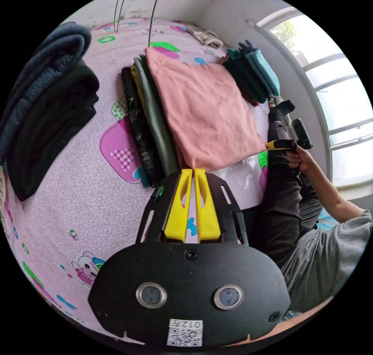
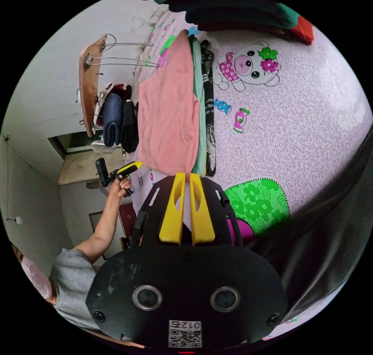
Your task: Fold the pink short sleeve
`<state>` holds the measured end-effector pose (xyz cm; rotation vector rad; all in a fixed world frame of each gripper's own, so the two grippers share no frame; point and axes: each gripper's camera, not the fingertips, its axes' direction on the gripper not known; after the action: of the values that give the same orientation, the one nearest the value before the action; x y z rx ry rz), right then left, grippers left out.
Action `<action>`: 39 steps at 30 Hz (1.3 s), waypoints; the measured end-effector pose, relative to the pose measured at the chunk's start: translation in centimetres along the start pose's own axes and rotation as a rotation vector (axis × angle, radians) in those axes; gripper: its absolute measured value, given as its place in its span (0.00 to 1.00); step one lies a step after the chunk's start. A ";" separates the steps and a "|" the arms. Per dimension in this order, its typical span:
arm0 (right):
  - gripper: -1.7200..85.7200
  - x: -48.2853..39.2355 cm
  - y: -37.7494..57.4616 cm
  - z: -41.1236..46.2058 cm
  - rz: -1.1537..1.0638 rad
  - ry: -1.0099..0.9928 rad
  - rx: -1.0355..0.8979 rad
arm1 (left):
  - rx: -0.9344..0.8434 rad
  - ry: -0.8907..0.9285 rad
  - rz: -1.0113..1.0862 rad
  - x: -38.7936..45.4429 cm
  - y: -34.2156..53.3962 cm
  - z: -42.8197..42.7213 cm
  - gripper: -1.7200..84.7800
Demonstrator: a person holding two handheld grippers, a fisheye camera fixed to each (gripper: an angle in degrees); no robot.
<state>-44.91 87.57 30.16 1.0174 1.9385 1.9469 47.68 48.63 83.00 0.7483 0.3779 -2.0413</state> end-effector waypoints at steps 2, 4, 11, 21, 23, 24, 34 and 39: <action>0.02 -1.6 -0.5 -1.0 -0.030 -0.025 0.041 | 0.084 0.025 0.009 0.2 0.3 -2.0 0.02; 0.02 -2.9 -1.5 -1.0 -0.035 0.046 0.046 | 0.092 0.011 0.016 0.1 0.7 -2.5 0.02; 0.01 -5.9 -3.2 0.4 0.034 0.020 0.018 | -0.021 0.010 -0.049 -0.2 3.0 1.7 0.02; 0.01 -21.6 -5.6 -0.6 -0.126 0.248 0.156 | 0.259 -0.210 -0.046 5.2 7.4 -3.6 0.03; 0.01 -25.4 -6.8 0.6 -0.185 0.276 0.127 | 0.266 -0.195 0.015 7.4 6.6 -2.9 0.03; 0.01 -27.8 -7.6 1.7 -0.215 0.301 0.104 | 0.232 -0.197 0.073 9.1 5.6 -1.9 0.03; 0.01 -44.6 -13.0 8.0 -0.311 0.689 -0.024 | 0.086 -0.454 0.223 13.9 6.7 5.1 0.02; 0.01 -52.6 -14.8 8.6 -0.308 0.761 -0.003 | 0.172 -0.338 0.192 13.5 9.3 4.3 0.03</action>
<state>-5.55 64.87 -1.37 -0.0858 2.2455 2.3276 48.39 32.47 77.86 0.5053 -0.0614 -1.9860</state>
